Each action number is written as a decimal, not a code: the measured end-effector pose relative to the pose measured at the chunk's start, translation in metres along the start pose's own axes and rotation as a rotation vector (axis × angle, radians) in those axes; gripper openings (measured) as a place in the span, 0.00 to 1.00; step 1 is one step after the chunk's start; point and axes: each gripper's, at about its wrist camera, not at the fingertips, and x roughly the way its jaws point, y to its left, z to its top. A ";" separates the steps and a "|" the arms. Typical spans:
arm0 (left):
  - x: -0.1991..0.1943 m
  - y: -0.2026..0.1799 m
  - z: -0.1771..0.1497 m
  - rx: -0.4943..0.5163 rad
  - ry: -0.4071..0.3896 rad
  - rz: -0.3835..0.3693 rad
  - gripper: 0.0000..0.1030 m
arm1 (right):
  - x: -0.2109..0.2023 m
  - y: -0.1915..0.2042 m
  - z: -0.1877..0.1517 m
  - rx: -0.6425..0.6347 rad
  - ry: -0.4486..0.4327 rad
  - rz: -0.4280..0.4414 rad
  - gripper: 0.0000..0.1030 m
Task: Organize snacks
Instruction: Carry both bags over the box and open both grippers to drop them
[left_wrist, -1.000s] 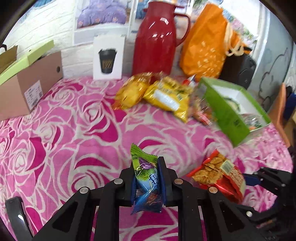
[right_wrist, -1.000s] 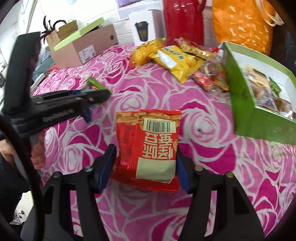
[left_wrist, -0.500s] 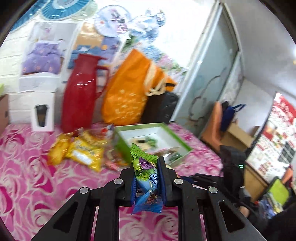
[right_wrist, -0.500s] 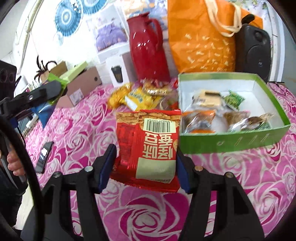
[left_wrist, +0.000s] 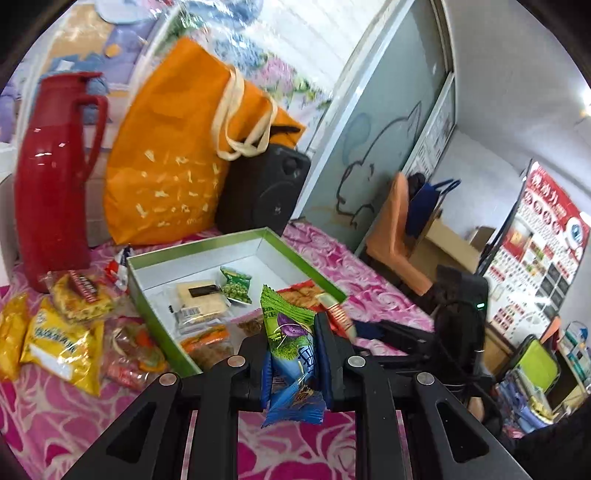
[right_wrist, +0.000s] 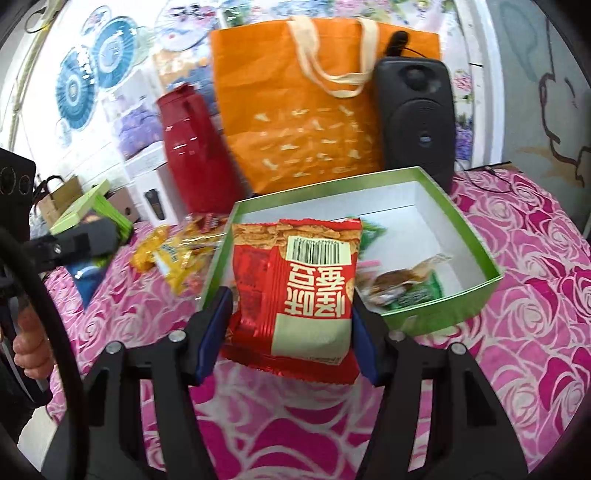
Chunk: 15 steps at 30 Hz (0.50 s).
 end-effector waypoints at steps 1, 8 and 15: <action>0.010 -0.001 0.002 0.012 0.013 0.014 0.19 | 0.001 -0.007 0.002 0.006 -0.002 -0.011 0.60; 0.078 0.008 0.019 0.030 0.068 0.117 0.19 | 0.012 -0.043 0.022 0.024 -0.034 -0.075 0.60; 0.102 0.018 0.021 0.011 0.107 0.321 0.87 | 0.050 -0.052 0.028 -0.021 0.020 -0.103 0.69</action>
